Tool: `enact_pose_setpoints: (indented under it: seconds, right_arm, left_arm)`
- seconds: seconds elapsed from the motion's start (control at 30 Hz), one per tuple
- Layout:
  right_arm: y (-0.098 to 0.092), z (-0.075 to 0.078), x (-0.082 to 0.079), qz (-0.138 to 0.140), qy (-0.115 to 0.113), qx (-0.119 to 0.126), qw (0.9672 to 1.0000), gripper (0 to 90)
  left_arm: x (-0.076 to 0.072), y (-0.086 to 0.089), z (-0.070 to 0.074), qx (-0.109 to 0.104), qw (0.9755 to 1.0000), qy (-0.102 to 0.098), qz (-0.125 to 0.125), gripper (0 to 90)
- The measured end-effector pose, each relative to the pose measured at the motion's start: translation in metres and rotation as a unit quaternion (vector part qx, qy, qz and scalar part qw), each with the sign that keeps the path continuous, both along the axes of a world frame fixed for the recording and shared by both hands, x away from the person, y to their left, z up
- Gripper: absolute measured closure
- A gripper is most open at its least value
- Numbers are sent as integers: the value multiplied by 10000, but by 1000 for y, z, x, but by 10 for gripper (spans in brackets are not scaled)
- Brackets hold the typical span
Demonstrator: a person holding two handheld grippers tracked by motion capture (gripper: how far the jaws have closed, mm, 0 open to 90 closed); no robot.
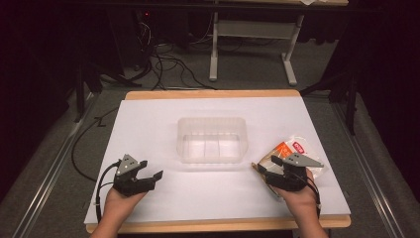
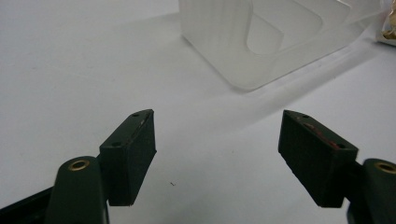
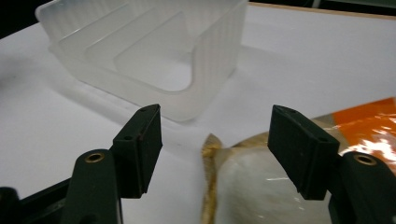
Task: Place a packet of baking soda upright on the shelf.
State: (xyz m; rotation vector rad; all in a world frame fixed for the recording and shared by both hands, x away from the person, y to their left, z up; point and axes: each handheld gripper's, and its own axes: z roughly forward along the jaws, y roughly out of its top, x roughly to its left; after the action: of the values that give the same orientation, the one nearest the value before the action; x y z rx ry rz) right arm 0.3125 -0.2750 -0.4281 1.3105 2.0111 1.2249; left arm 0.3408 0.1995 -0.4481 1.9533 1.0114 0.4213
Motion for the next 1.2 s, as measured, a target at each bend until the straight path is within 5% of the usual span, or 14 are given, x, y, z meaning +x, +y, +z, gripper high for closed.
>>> enact_pose_setpoints:
  seconds: [0.6, 0.97, 1.2]
  right_arm:
    - [-77, 7, -3, -1155, -105, -95, 9932, 261]
    - [-120, 5, -11, -2033, -68, -108, 9790, 199]
    - [-128, -4, -8, -2137, 200, -11, 9767, 189]
  left_arm:
    - [0, -6, -3, 131, 9997, 80, -211, 280]
    - [0, -8, -4, 185, 9993, 121, -288, 280]
    - [-1, -11, -5, 309, 9988, 109, -369, 280]
